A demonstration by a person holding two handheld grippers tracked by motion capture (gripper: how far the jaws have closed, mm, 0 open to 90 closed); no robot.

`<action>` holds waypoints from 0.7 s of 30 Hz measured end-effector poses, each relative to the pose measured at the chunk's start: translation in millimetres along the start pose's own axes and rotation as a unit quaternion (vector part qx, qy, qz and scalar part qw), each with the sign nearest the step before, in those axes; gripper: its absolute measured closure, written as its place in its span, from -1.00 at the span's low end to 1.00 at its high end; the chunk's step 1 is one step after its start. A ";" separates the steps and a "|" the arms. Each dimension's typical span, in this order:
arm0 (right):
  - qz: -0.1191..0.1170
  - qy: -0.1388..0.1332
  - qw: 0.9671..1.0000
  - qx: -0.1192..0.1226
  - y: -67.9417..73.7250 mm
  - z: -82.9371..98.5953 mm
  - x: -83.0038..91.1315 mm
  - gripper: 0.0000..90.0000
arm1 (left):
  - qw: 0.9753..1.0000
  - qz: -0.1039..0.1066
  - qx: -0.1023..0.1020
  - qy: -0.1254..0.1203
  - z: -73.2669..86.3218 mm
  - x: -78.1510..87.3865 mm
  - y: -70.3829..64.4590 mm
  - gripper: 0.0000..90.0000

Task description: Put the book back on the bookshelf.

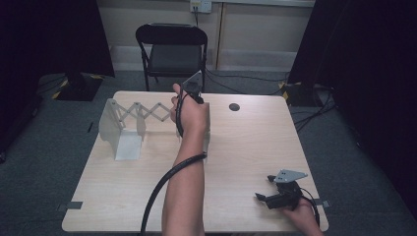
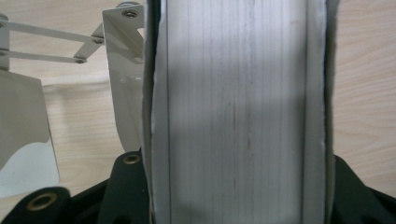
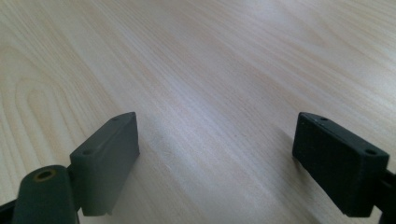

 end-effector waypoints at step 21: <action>0.000 0.000 1.000 0.000 0.0 0.0 0.0 -0.69 | 1.000 -0.006 0.017 0.009 -4.0 -8.4 -0.2 0.18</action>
Point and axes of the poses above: each handheld gripper's, and its own axes: x roughly backward along the jaws, z roughly out of its underside, y roughly to its left, the point moved 4 cm from there along -x, roughly forward along the jaws, and after that the axes turned 13 degrees about -x, right-handed, at the moved point
